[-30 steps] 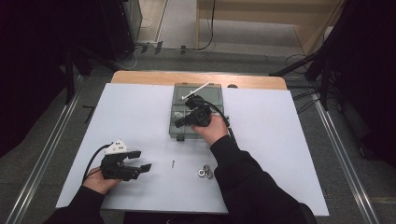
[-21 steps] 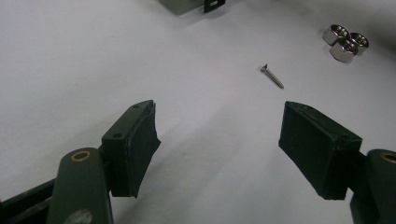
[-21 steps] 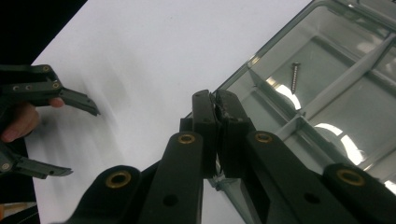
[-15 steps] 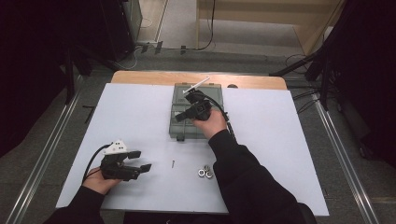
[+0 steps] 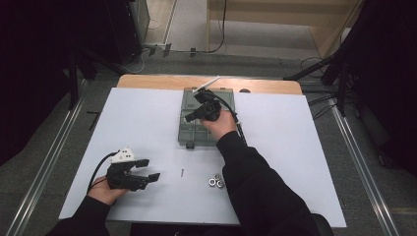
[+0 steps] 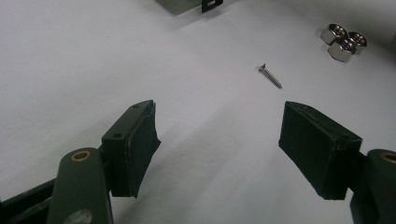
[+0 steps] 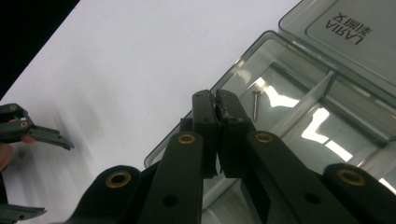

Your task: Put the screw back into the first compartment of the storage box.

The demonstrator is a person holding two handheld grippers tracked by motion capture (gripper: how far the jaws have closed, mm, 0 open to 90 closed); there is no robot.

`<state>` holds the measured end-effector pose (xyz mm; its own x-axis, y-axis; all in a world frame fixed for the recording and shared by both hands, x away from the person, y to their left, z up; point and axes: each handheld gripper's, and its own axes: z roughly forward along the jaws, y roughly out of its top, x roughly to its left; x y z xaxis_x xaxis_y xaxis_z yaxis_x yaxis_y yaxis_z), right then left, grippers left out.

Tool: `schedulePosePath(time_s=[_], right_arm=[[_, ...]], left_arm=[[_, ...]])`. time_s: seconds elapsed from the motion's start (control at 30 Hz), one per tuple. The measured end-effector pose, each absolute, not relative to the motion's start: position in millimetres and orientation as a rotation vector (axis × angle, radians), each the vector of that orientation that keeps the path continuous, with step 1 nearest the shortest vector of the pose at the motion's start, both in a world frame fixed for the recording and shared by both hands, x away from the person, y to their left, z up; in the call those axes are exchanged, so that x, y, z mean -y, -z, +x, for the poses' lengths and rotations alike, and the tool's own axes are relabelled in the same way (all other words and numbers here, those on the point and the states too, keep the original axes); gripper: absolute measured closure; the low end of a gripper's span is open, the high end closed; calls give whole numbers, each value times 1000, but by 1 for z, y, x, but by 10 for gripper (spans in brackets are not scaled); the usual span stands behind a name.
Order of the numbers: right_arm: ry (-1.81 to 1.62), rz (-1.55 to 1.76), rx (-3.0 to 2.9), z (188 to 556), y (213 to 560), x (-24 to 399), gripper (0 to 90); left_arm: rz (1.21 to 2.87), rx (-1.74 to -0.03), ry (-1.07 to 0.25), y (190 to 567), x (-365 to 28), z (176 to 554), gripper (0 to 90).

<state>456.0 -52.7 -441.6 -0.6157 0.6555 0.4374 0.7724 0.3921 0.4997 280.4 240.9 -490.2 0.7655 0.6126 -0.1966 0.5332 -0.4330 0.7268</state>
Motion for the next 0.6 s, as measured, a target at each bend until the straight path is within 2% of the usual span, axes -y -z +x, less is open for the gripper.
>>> schedulePosePath(time_s=[0.53, 0.6], right_arm=[[1036, -1368, 2454, 477, 456, 48, 876], [1065, -1364, 2450, 479, 457, 48, 789]], left_arm=[[2126, -853, -118, 490, -241, 280, 272], [2123, -851, -119, 490, -241, 280, 273]])
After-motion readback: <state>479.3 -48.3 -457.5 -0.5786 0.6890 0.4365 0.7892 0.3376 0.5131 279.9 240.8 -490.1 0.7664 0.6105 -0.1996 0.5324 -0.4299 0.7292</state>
